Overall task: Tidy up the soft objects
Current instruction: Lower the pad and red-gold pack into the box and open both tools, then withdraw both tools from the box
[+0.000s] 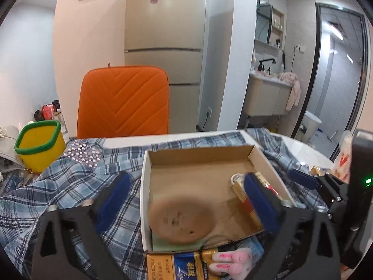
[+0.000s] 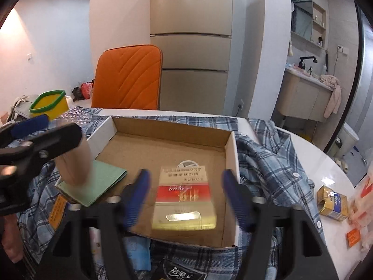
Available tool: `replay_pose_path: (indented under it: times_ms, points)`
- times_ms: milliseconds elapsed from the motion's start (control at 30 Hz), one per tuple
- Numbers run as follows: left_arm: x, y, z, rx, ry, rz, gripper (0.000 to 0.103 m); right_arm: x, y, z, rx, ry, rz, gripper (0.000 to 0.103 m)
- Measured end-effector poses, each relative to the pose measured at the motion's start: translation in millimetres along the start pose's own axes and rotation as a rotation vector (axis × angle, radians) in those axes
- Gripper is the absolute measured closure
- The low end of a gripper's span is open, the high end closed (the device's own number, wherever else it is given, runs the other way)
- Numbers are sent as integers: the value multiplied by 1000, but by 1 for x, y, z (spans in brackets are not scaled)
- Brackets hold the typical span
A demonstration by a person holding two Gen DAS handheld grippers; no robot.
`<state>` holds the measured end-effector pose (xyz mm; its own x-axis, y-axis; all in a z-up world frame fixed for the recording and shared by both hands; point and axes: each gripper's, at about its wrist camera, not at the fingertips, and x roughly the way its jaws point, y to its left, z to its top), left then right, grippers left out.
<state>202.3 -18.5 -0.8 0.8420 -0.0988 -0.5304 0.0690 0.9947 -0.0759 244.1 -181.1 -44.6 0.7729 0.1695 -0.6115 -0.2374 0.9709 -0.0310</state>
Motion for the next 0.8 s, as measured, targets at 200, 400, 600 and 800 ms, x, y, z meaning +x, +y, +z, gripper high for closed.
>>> replay_pose_path:
  times_ms: [200,400,600,800]
  points:
    - [-14,3,5,-11,-71,5,0,-4,-5,3,10,-13,-6,16]
    - [-33,2,10,-14,-135,14,0,-20,2,7,-22,-70,-25,16]
    - [-63,-1,16,-14,-239,34,0,-48,0,17,-2,-142,-28,16]
    - [-96,-4,19,5,-323,40,0,-88,-4,30,34,-222,-31,16]
